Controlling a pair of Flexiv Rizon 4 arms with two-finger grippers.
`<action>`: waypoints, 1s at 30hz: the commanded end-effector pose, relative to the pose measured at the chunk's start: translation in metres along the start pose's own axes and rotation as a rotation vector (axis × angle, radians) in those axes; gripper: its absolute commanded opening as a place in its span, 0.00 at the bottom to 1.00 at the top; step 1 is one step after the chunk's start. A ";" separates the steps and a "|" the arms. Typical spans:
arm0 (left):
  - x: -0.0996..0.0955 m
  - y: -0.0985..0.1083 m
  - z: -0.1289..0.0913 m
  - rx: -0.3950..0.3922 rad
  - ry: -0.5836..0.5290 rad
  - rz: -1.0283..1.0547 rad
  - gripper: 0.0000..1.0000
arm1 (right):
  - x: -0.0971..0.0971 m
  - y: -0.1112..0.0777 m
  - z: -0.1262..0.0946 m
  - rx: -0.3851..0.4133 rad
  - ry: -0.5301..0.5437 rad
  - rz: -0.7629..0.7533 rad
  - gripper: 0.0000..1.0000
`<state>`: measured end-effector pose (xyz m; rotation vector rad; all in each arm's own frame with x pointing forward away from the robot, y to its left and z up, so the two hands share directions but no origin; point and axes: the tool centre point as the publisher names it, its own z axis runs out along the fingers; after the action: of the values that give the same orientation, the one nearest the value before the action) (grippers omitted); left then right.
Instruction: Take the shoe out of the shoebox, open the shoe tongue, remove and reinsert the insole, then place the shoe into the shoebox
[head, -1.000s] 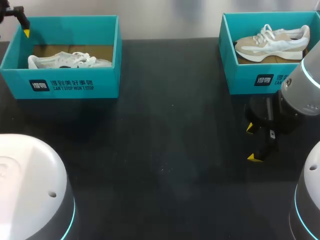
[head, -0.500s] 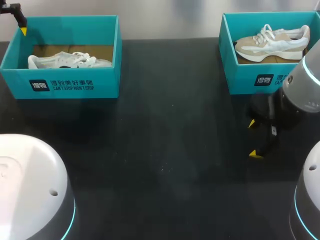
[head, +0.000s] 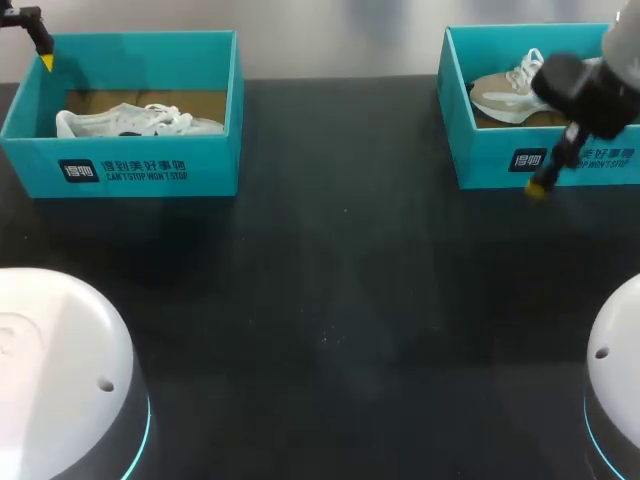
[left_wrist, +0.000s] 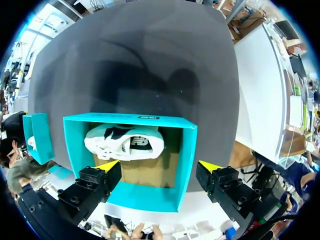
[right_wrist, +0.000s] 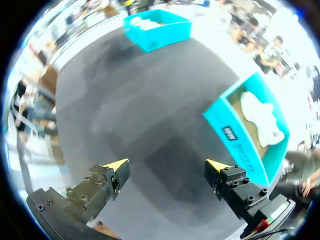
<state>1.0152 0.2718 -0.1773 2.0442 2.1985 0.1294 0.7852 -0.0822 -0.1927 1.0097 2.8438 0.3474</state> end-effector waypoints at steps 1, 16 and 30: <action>0.000 -0.002 -0.001 -0.003 0.002 0.000 1.00 | -0.009 0.010 0.001 0.131 -0.005 0.075 1.00; 0.000 -0.002 -0.001 -0.003 0.002 0.000 1.00 | -0.020 0.016 0.002 0.166 -0.038 0.106 1.00; 0.000 -0.002 -0.001 -0.003 0.002 0.000 1.00 | -0.174 0.051 -0.002 0.289 -0.233 0.466 1.00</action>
<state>1.0153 0.2719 -0.1778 2.0440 2.1983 0.1301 0.9148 -0.1587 -0.1769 1.5593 2.4462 0.0086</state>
